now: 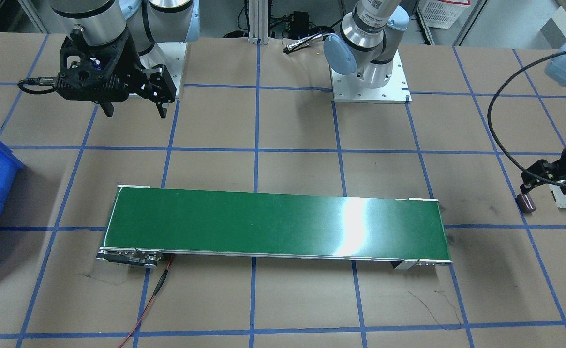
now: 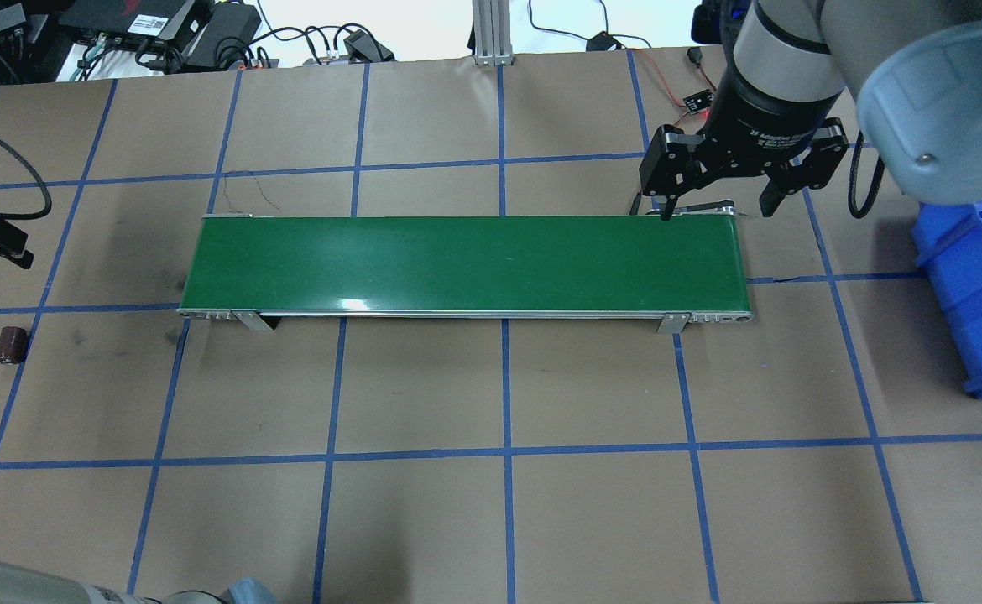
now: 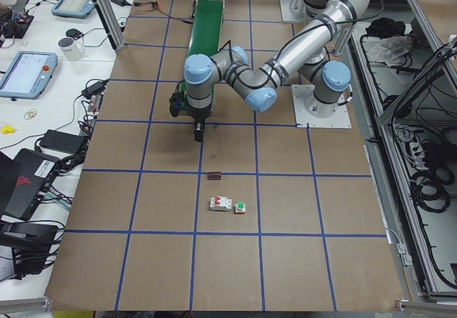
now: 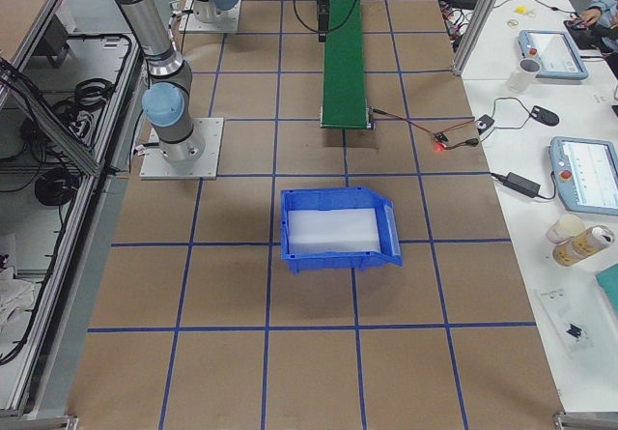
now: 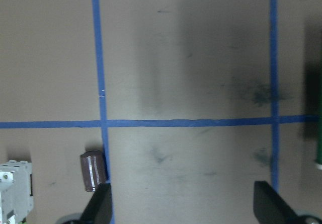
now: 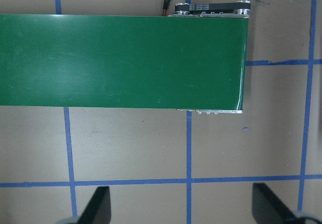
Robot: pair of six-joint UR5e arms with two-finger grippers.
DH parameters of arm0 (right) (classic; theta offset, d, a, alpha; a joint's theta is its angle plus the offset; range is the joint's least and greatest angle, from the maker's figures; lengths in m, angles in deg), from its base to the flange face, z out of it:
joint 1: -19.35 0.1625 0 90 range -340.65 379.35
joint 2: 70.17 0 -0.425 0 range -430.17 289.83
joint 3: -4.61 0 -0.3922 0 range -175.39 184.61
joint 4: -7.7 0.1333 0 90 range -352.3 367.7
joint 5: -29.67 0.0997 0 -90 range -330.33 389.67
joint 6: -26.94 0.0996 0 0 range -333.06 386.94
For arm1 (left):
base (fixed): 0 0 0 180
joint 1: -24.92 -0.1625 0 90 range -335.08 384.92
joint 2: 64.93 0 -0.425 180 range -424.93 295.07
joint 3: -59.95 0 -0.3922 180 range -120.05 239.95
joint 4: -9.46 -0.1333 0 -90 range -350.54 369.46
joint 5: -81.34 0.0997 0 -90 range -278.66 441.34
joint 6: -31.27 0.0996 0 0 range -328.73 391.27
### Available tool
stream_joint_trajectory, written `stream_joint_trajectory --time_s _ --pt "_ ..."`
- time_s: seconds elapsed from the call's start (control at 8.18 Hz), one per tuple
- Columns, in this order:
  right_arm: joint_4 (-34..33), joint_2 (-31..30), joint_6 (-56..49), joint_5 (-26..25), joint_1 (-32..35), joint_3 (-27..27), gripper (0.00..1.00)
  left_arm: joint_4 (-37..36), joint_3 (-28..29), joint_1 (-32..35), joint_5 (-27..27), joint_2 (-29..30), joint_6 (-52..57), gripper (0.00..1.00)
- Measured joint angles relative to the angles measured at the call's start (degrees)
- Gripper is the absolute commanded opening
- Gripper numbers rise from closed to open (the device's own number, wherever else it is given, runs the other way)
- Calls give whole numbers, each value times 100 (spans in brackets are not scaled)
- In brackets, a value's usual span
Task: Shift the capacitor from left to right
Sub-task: 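Lower the left gripper onto the brown capacitor beside the conveyor and grasp it, then lift the brown capacitor with the left gripper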
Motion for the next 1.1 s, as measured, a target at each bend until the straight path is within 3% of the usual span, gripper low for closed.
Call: stream_joint_trajectory --time_s 0.49,1.1 --pt "-48 -58 2 25 0 -7 100 -710 -11 -590 16 1068 316 100" --pt "-124 -104 -1 57 -3 -8 100 -793 -10 -733 28 1275 144 100"
